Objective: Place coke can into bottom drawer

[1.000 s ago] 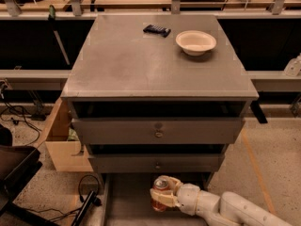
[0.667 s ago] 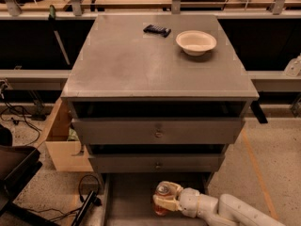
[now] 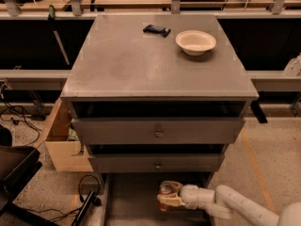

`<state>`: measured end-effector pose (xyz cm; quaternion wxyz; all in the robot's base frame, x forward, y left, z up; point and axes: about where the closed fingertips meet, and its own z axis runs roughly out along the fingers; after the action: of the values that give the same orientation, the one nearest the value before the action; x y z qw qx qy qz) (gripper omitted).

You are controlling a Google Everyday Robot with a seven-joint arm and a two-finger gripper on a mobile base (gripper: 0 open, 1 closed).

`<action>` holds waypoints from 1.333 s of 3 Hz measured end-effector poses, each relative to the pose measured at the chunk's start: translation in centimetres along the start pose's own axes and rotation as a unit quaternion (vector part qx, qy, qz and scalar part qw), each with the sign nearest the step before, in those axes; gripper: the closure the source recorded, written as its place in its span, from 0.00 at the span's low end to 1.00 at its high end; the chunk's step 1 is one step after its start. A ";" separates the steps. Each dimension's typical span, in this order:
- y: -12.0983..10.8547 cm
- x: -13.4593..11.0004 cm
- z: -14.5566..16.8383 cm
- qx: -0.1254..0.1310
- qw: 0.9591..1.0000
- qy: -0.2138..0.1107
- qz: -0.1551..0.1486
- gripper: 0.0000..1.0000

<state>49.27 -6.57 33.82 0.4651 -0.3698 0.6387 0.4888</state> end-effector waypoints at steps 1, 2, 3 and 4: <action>0.1 0.2 0.3 -0.002 1.000 -0.001 0.000 1.00; -0.9 1.8 1.6 -0.009 1.000 -0.010 -0.011 1.00; -1.7 4.8 2.9 -0.045 0.998 -0.011 -0.047 1.00; -3.8 6.4 2.6 -0.074 0.991 -0.002 -0.110 1.00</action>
Offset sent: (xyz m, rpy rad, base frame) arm 0.0168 0.0207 -0.0471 0.0328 -0.0613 0.0187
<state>51.48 -5.14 26.47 0.4886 -0.4699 0.5558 0.4812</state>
